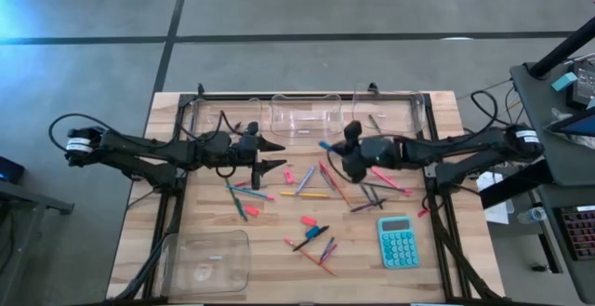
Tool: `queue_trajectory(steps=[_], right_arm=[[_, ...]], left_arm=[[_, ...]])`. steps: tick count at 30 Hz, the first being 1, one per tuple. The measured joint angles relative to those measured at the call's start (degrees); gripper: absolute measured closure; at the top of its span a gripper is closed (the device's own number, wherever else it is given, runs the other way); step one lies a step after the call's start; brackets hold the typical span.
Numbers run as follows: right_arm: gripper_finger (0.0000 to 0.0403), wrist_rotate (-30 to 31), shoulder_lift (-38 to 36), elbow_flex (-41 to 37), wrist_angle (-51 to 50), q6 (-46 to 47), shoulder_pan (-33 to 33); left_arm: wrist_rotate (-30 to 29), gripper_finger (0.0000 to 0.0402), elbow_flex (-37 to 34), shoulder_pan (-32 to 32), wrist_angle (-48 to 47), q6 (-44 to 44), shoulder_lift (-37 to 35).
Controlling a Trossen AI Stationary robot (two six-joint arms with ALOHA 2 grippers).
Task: Sort crayons/erasers/pens/pencils in bins
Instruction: Put the blue eraser into the top middle transparent bin
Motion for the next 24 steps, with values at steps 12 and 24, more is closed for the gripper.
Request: queue_trajectory(steps=[12,24], right_arm=[[0.0394,-12.39,11.81,1.76,11.28,2.13,-17.24],[0.0394,-13.74,24.03,18.9,-1.08,3.97,-19.75]], left_arm=[[-0.04,0.0231,0.0,0.01,0.44,0.07,0.0],[-0.04,0.0231,0.0,-0.01,0.46,0.13,0.0]])
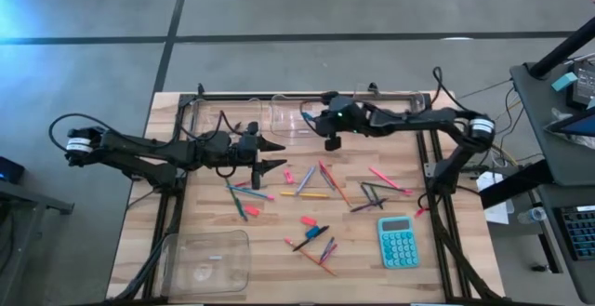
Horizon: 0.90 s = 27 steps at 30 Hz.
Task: Sort crayons/erasers/pens/pencils in bins
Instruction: Put the blue eraser into the top middle transparent bin, then put the blue pencil into the bottom transparent bin
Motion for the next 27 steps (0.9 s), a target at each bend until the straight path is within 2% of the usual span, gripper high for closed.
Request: queue_trajectory(steps=[5,11,18,27], right_arm=[[0.0394,-0.02,5.95,9.67,-13.86,4.67,-0.12],[0.0394,-0.04,12.64,17.93,-23.92,6.69,-0.32],[0.0387,0.16,16.47,22.17,-25.19,10.61,-0.88],[0.0308,0.2,12.97,22.38,-26.74,13.21,-1.25]], left_arm=[[-0.01,0.0231,-0.04,0.01,0.0,0.03,0.0],[0.0,0.0231,-0.04,0.02,0.0,0.02,0.0],[0.04,0.0231,-0.07,0.02,-0.02,0.17,0.0],[0.07,0.0231,-0.11,0.02,-0.48,0.04,0.0]])
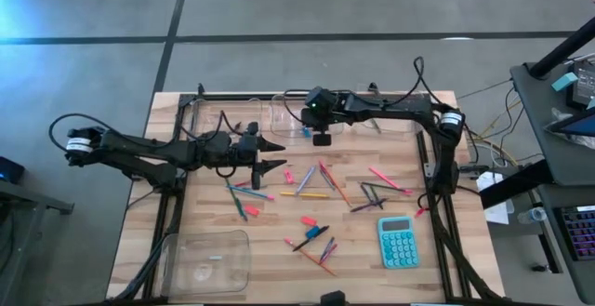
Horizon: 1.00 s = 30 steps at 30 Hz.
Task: Sort crayons/erasers/pens/pencils in bins
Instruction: Put the blue pencil into the bottom transparent bin
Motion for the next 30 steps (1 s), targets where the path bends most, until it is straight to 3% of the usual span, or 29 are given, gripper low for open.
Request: queue_trajectory(steps=[7,15,21,30], right_arm=[[0.0259,-2.47,-5.14,-0.01,-11.07,0.58,0.99],[0.0266,-3.43,-18.86,-8.17,-13.76,5.81,9.12],[0.0266,-2.93,-33.14,-20.83,-6.37,11.06,18.61],[0.027,-1.42,-50.34,-39.64,17.91,13.28,28.0]], left_arm=[[-0.04,0.0231,0.0,-0.02,-0.19,-0.09,0.0],[-0.26,0.0231,0.0,0.0,-2.45,-0.16,0.0],[-0.28,0.0231,-0.07,-0.02,-2.62,-3.1,1.89],[-0.34,0.0231,2.02,0.07,-0.53,-3.09,8.49]])
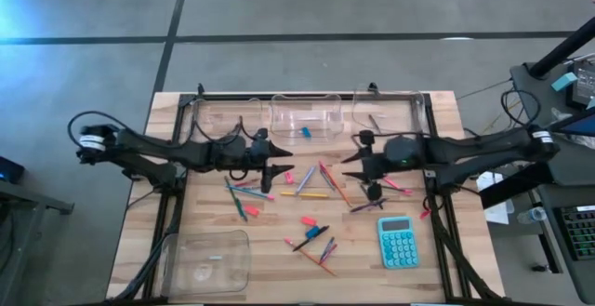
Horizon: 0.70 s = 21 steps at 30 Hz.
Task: Sort crayons/erasers/pens/pencils in bins
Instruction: Put the blue pencil into the bottom transparent bin
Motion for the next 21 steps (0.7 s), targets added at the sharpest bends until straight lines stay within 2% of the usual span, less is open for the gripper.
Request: queue_trajectory(steps=[5,8,13,21], right_arm=[[0.0269,0.12,-3.29,-6.67,12.81,-2.88,0.38],[0.027,0.09,-3.31,-7.86,17.02,-4.03,-0.23],[0.0268,0.27,-2.89,-7.88,17.73,-8.33,-0.64],[0.0271,2.4,-2.57,-7.88,18.27,-16.08,-1.37]], left_arm=[[-0.03,0.0231,3.1,0.02,-1.63,2.97,1.81],[-0.07,0.0231,5.8,0.34,-6.67,5.68,1.87],[-1.17,0.0231,8.6,1.09,-13.85,5.98,1.87],[-1.36,0.0231,9.18,1.62,-16.49,2.92,2.69]])
